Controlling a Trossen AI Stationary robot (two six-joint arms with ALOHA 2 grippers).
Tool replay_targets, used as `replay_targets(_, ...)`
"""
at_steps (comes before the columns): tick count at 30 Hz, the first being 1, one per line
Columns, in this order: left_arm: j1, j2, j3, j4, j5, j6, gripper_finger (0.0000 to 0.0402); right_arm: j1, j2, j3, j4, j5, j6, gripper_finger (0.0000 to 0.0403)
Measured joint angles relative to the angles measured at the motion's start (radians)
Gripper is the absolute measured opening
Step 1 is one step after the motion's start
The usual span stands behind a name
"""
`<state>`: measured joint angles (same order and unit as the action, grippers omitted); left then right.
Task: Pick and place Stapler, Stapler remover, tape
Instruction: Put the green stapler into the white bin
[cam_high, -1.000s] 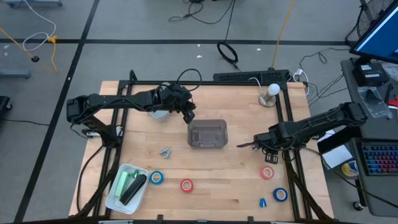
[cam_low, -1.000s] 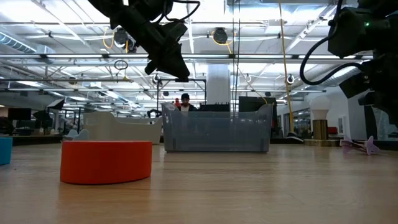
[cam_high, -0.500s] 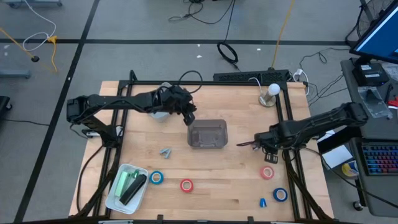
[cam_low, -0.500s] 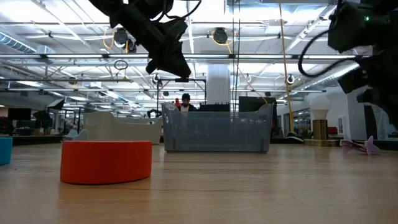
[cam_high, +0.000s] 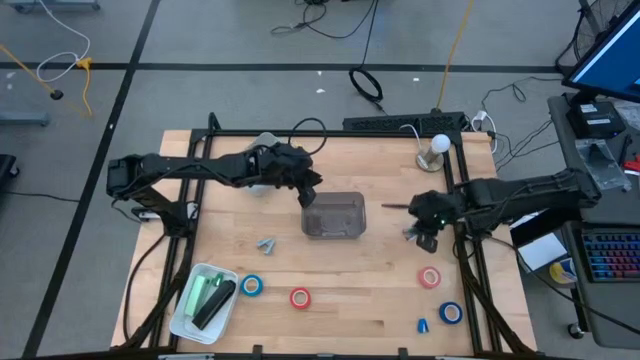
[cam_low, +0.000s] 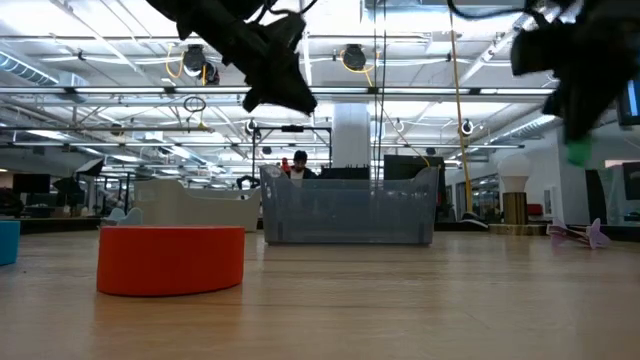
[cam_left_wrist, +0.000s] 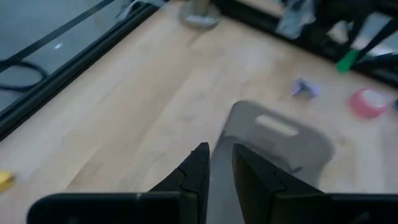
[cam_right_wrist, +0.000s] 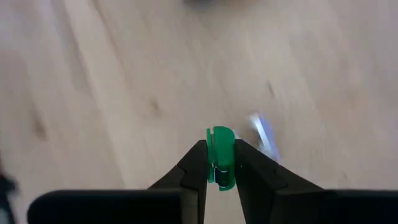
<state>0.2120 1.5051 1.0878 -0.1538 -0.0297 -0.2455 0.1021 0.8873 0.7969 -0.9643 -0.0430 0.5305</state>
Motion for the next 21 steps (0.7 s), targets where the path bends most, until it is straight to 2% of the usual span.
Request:
replay_targets(5, -0.029, 0.000, 0.000, 0.125, 0.080, -0.002, 0.0072, -0.041, -0.025, 0.009, 0.244, 0.025, 0.006, 0.0054)
replay_targets(10, -0.053, 0.000, 0.000, 0.223, 0.117, -0.047, 0.0072, -0.087, -0.025, 0.009, 0.488, 0.056, -0.049, 0.0054)
replay_targets(17, -0.059, 0.000, 0.000, 0.239, 0.205, -0.157, 0.0072, -0.136, -0.022, 0.009, 0.745, 0.073, -0.128, 0.0054)
replay_targets(21, -0.073, 0.000, 0.000, 0.261, 0.231, -0.164, 0.0072, -0.147, 0.005, 0.009, 0.865, 0.071, -0.163, 0.0054)
